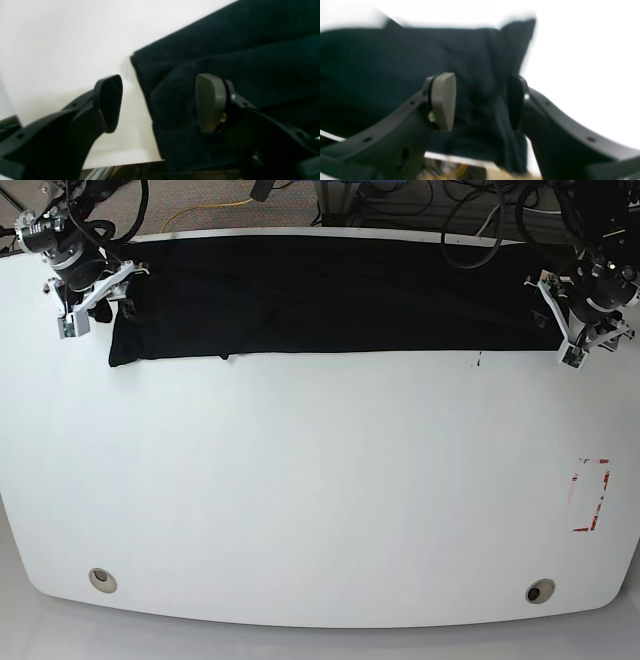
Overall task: Fold the T-shirt properly
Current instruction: 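Grasp the folded strip's ends with both grippers and straighten it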
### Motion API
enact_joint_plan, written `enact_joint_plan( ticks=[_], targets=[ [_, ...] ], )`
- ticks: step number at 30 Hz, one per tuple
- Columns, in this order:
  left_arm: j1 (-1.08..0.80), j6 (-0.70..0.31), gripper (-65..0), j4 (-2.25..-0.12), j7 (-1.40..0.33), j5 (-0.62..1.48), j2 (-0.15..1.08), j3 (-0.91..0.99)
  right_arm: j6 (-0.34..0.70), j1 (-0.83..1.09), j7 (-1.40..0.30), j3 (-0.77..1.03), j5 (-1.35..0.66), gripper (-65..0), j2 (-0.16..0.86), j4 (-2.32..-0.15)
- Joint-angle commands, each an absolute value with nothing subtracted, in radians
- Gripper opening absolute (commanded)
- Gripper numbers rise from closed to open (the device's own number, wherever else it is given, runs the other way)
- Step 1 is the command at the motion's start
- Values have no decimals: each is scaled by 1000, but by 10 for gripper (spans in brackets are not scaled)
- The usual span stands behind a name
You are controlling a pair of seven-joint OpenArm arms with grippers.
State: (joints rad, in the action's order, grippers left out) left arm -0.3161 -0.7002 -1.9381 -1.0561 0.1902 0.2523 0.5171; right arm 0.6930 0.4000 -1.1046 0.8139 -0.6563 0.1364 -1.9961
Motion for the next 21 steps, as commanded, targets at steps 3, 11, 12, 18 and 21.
enact_joint_plan(
  ticks=[3, 11, 12, 18, 21],
  targets=[
    [-355, -698, -229, -1982, -1043, 194, 248, 524, 698, 437, -1125, 806, -831, -336, 153, -2012],
    [-392, -698, -229, -1960, -1041, 189, 219, 526, 698, 441, -1164, 679, -888, -338, 148, -2006],
    [-392, -698, -229, -1949, -1038, 189, 219, 526, 698, 441, -1164, 657, -888, -339, 148, -1995],
    [-392, -698, -229, -1873, -1036, 188, 214, 529, 698, 429, -1161, 621, -845, -472, 150, -1900],
    [-390, -698, -229, -1828, -1035, 188, 216, 529, 698, 398, -1161, 619, -773, -555, 153, -1847]
  ],
)
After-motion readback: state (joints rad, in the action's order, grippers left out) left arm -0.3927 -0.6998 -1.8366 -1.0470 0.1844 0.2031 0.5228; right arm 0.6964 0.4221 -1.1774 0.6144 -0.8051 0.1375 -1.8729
